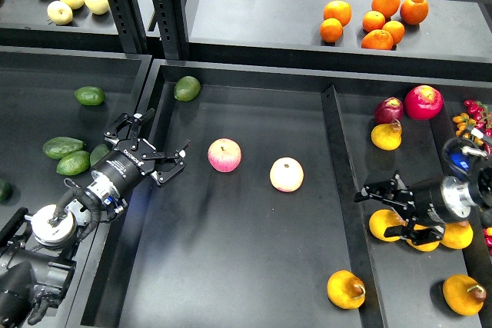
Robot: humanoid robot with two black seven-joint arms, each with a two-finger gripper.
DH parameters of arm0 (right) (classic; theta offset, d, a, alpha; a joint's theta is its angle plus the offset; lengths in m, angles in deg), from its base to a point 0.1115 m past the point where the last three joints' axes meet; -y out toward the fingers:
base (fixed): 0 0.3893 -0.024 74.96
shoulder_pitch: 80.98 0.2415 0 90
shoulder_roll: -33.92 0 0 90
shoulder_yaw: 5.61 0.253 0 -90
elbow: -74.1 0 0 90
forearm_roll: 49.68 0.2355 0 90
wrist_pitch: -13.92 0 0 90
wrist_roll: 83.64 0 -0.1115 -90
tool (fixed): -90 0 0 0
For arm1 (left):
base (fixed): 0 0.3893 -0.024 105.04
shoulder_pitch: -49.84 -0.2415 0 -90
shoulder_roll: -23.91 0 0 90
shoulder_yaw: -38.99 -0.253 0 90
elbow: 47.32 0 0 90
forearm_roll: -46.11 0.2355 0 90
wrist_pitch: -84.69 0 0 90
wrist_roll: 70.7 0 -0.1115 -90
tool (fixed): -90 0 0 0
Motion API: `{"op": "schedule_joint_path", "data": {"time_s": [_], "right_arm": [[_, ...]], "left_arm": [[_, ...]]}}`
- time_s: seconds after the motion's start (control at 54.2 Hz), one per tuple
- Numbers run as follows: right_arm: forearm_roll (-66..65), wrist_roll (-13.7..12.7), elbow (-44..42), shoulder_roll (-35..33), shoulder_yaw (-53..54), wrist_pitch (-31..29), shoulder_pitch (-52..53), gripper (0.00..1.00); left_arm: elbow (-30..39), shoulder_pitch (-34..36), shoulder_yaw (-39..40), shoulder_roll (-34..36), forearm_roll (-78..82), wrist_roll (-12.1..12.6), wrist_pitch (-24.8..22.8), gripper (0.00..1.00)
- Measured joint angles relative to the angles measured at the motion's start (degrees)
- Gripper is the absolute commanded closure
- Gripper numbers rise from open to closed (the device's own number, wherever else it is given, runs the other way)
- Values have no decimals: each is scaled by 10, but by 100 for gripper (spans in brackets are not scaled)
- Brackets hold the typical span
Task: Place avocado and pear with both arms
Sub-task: 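Lower the right gripper onto the yellow pear and close it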
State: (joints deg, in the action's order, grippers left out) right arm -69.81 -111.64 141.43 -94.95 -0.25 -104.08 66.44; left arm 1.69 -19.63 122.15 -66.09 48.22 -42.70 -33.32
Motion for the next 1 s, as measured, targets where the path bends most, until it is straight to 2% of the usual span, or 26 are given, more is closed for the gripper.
{"op": "schedule_joint_path", "data": {"time_s": [0.424, 0.756, 0.995], "right_arm": [[-15, 0, -2, 33, -99, 0, 39, 0], [-41, 0, -6, 61, -154, 0, 31, 0], [-50, 0, -10, 105, -169, 0, 5, 0]], "left_arm": [[11, -13, -1, 0, 0, 0, 0, 1], [22, -20, 0, 0, 0, 0, 0, 1], [23, -20, 1, 0, 0, 0, 0, 1]]}}
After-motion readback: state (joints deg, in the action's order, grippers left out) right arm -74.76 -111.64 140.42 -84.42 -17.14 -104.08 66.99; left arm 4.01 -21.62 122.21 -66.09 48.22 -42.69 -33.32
